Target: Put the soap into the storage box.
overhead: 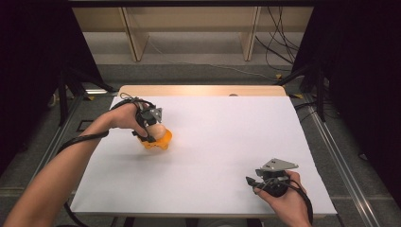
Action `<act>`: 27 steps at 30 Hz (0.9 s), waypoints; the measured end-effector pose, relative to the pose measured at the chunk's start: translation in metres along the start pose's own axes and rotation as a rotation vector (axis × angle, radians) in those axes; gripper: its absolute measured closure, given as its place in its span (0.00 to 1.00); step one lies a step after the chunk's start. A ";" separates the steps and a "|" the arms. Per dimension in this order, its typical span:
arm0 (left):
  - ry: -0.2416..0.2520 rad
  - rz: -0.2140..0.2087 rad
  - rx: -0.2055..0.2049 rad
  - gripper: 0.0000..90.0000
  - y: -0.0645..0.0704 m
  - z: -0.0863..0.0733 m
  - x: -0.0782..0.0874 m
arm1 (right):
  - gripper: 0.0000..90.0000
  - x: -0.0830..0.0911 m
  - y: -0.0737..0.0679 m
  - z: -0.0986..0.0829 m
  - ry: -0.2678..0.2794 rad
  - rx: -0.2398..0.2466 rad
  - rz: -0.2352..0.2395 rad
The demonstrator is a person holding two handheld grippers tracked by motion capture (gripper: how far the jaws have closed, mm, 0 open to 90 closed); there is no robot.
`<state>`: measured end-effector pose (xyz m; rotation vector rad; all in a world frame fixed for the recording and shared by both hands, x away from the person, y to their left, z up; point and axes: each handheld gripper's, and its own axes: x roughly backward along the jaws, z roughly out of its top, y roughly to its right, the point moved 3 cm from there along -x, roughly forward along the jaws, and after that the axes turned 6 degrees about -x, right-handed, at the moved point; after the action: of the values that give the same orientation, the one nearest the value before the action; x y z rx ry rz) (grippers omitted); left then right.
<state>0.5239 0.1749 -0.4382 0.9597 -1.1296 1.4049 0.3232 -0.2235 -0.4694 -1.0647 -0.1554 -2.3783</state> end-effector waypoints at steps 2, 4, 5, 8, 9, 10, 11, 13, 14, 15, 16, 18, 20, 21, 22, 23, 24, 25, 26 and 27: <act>-0.004 -0.003 0.002 0.36 0.000 0.000 0.000 | 0.59 0.000 0.000 0.000 0.004 0.004 0.003; -0.003 0.003 -0.002 0.36 0.000 0.000 0.001 | 0.58 0.000 0.000 0.000 0.000 0.003 0.003; -0.001 0.002 0.006 0.36 0.000 0.000 0.001 | 0.58 0.001 -0.001 -0.001 -0.011 -0.016 -0.002; -0.004 -0.004 0.013 0.36 0.000 -0.001 0.001 | 0.58 0.001 -0.001 -0.001 -0.014 -0.018 -0.004; -0.005 -0.005 0.012 0.36 0.000 -0.001 0.001 | 0.58 0.001 -0.001 -0.001 -0.015 -0.019 -0.005; -0.006 -0.004 0.011 0.36 -0.001 -0.001 0.001 | 0.58 0.001 -0.001 -0.001 -0.015 -0.019 -0.006; -0.003 -0.003 0.013 0.36 -0.001 -0.001 0.001 | 0.58 0.000 0.000 -0.001 -0.011 -0.005 -0.009; 0.000 0.001 0.019 0.36 -0.002 -0.001 0.001 | 0.58 0.000 0.000 -0.001 -0.011 -0.003 -0.008; 0.001 0.000 0.024 0.36 -0.002 -0.001 0.001 | 0.58 0.000 0.000 -0.001 -0.011 -0.002 -0.008; 0.007 -0.001 0.032 0.35 -0.002 0.000 0.001 | 0.58 0.000 0.000 -0.001 -0.011 -0.003 -0.008; 0.014 -0.006 0.033 0.35 -0.003 0.000 0.002 | 0.58 0.000 0.000 -0.001 -0.012 -0.005 -0.008; 0.047 -0.007 0.059 0.34 -0.003 0.002 0.005 | 0.58 0.000 0.000 -0.001 -0.013 -0.006 -0.007; 0.070 0.003 0.078 0.32 -0.004 0.005 0.010 | 0.58 0.000 0.000 -0.001 -0.008 -0.003 -0.006; 0.063 0.009 0.064 0.32 -0.004 0.005 0.012 | 0.58 -0.001 0.000 -0.001 -0.008 -0.002 -0.006; 0.051 0.017 0.052 0.33 -0.004 0.006 0.013 | 0.58 -0.001 0.000 -0.001 -0.009 -0.001 -0.006; 0.045 0.022 0.049 0.33 -0.004 0.006 0.015 | 0.58 0.000 -0.001 -0.001 -0.017 -0.018 -0.003; 0.048 0.021 0.052 0.33 -0.004 0.007 0.016 | 0.58 0.000 -0.002 -0.001 -0.017 -0.017 -0.004; 0.049 0.020 0.050 0.33 -0.003 0.008 0.018 | 0.58 0.000 0.000 -0.001 -0.008 0.000 -0.007; 0.054 0.024 0.045 0.33 -0.003 0.009 0.019 | 0.58 0.000 0.000 -0.001 -0.007 -0.001 -0.008; 0.055 0.026 0.046 0.33 -0.002 0.010 0.020 | 0.58 0.000 0.000 -0.001 -0.007 -0.003 -0.009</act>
<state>0.5226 0.1704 -0.4165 0.9363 -1.0762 1.4751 0.3223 -0.2235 -0.4700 -1.0764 -0.1591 -2.3835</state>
